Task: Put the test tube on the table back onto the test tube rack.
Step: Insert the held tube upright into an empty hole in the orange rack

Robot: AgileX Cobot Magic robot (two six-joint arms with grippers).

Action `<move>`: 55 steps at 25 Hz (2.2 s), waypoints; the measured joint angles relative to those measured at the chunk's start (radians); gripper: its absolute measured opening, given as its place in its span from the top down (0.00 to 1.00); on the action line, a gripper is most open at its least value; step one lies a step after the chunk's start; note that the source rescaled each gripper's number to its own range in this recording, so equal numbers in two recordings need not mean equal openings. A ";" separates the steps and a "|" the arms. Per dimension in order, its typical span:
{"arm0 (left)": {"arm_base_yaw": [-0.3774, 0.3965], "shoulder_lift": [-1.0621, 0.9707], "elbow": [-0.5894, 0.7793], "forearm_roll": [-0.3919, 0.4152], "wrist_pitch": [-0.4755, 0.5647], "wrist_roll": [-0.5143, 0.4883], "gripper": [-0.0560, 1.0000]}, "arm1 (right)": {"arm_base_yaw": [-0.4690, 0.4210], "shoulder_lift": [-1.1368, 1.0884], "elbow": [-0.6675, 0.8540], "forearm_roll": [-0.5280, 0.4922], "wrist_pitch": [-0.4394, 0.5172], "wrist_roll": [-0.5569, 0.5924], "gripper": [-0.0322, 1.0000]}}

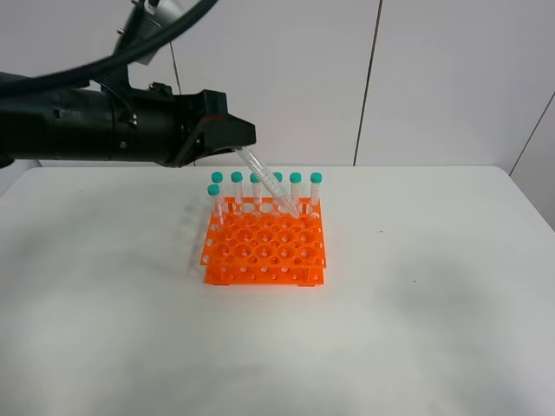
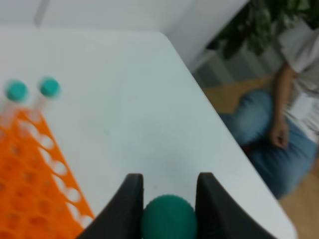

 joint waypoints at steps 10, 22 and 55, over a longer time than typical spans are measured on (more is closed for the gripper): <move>-0.015 -0.149 0.000 0.581 -0.186 -0.313 0.95 | 0.000 0.000 0.000 0.000 -0.001 0.000 0.00; -0.139 -0.108 0.000 1.443 -0.214 -0.982 0.95 | 0.000 0.000 0.000 0.000 -0.001 0.000 0.00; -0.068 0.421 -0.307 1.553 -0.308 -0.974 0.95 | 0.000 0.000 0.000 0.001 -0.001 -0.001 0.00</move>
